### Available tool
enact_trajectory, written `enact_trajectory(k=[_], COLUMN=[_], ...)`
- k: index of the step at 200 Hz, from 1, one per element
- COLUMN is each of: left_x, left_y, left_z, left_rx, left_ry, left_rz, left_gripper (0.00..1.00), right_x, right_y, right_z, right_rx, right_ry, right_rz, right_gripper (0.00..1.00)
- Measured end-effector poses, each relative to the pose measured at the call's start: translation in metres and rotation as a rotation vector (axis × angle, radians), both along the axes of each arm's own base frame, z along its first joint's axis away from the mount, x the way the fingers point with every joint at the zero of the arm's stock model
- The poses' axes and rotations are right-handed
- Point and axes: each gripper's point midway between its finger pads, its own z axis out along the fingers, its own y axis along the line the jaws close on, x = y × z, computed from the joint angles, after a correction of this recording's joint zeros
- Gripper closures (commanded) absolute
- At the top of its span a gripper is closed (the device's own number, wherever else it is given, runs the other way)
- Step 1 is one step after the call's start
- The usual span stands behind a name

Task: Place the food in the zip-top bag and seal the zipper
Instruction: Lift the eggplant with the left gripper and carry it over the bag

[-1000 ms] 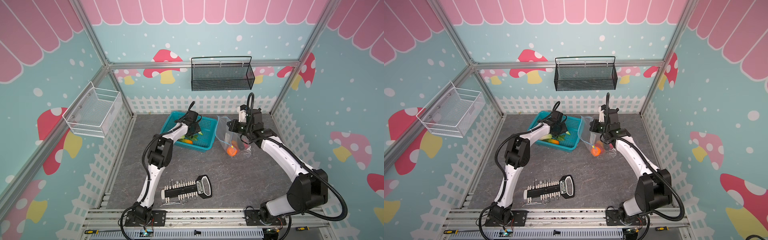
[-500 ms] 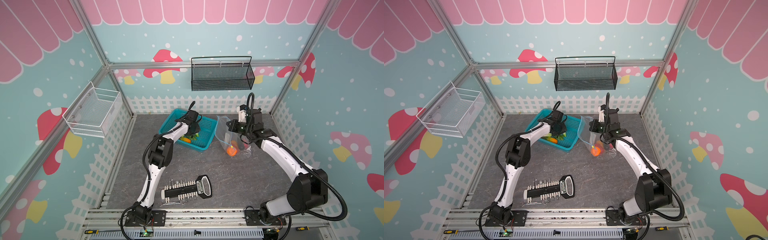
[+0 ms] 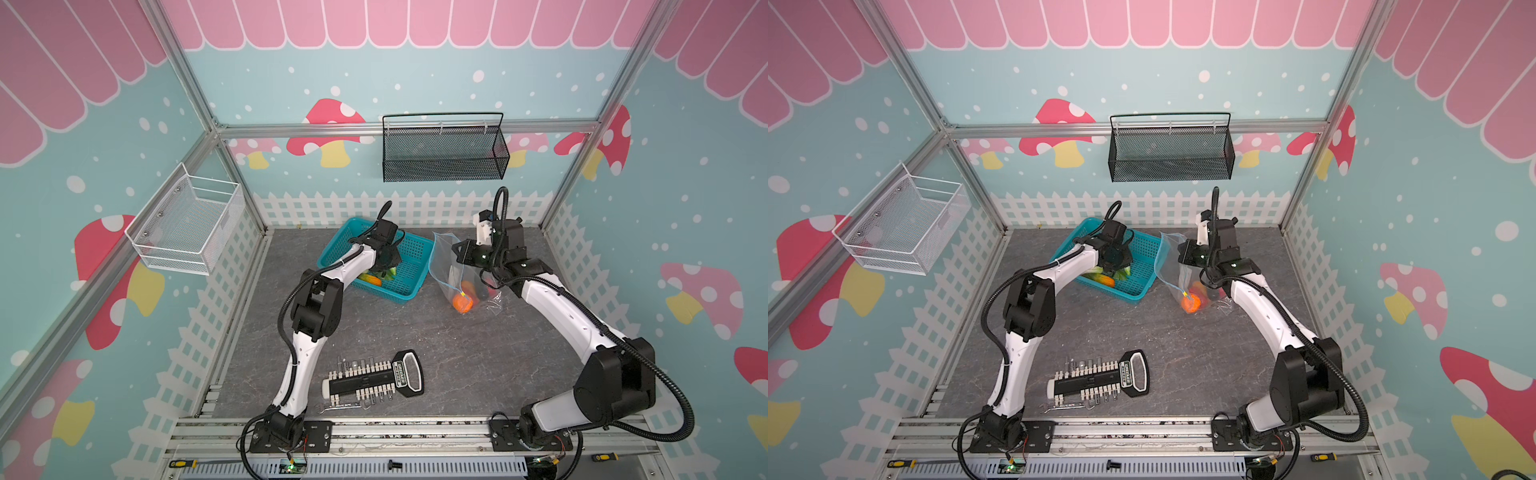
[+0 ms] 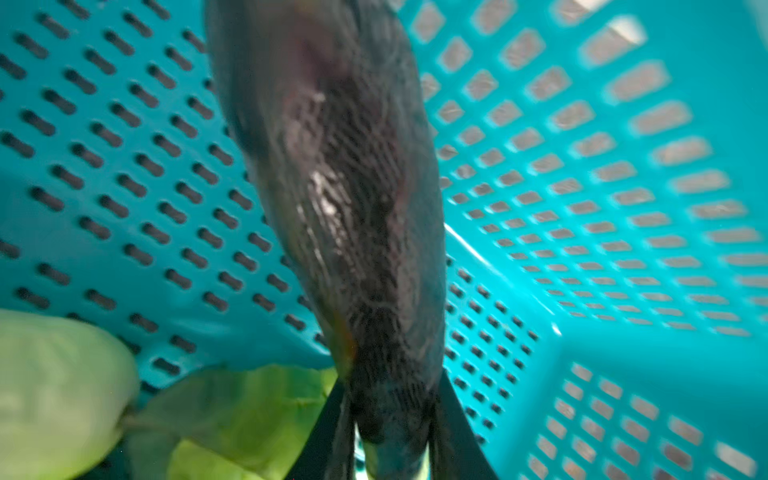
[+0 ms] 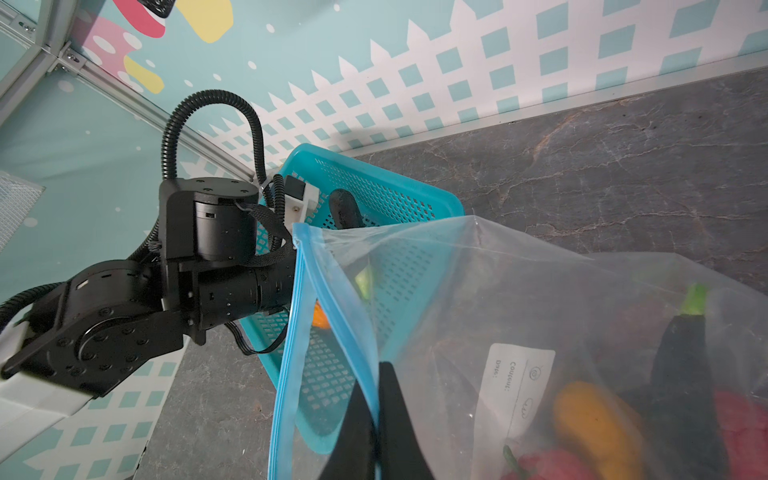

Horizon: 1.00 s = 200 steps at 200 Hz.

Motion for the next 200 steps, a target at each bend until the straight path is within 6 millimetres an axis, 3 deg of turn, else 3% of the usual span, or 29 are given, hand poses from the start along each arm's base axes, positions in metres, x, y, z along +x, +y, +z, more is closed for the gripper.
enact_trajectory(k=[38, 92, 200], left_x=[-0.013, -0.05, -0.16], left_y=[-0.008, -0.016, -0.06], left_z=[0.022, 0.066, 0.148], left_rx=[-0.041, -0.168, -0.599], left_ry=[-0.007, 0.007, 0.139], left_rz=[-0.032, -0.112, -0.363], left_gripper=[0.81, 0.81, 0.82], right_x=[-0.001, -0.002, -0.001], right_y=[-0.001, -0.003, -0.006], right_z=[0.001, 0.0, 0.001], right_rx=[-0.003, -0.003, -0.008], right_ry=[-0.003, -0.007, -0.009], right_rz=[-0.006, -0.01, -0.026], right_gripper=[0.99, 0.99, 0.99])
